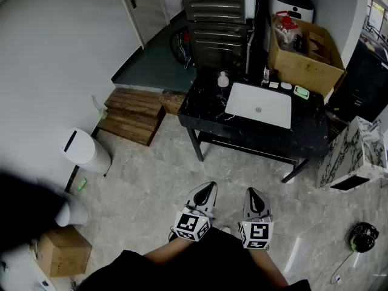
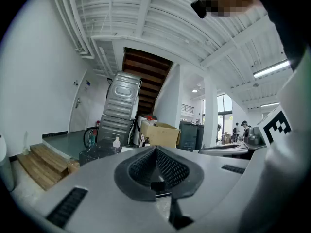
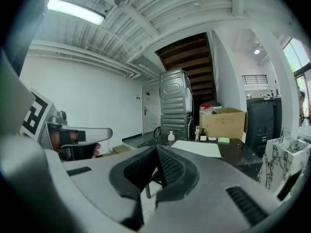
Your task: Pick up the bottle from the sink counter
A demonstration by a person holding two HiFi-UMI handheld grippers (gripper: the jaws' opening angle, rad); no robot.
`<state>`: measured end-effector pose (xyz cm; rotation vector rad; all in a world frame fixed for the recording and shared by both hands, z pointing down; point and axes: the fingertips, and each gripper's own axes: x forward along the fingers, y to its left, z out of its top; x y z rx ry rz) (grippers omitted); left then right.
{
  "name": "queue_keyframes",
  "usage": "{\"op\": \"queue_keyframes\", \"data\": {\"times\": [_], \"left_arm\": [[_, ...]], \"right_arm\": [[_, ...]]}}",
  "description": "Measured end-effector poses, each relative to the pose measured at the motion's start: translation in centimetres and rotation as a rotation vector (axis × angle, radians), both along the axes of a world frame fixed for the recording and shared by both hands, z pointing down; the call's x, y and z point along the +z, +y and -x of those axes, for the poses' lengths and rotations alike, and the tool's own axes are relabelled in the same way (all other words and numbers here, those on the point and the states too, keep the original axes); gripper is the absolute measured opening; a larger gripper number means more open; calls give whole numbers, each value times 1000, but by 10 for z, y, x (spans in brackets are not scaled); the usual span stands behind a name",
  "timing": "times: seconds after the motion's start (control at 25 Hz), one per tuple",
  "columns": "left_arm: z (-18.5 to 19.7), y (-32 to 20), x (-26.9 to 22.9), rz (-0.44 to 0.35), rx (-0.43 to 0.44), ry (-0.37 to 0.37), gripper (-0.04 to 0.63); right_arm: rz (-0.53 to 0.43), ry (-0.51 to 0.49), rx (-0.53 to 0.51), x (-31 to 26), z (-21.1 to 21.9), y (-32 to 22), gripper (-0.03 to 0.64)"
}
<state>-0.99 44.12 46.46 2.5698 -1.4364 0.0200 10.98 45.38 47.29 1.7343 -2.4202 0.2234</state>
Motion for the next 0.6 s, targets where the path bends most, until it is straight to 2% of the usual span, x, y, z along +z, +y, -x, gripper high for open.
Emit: {"op": "queue_keyframes", "data": {"times": [0.24, 0.4, 0.6], "left_arm": [[-3, -24, 2, -20, 4, 3, 15], [-1, -55, -3, -56, 0, 38, 15], [-4, -111, 2, -16, 32, 106, 15]], "right_arm": [[-27, -110, 50, 0, -22, -22, 38], [-83, -110, 74, -7, -32, -43, 38], [-63, -110, 107, 0, -35, -86, 38]]}}
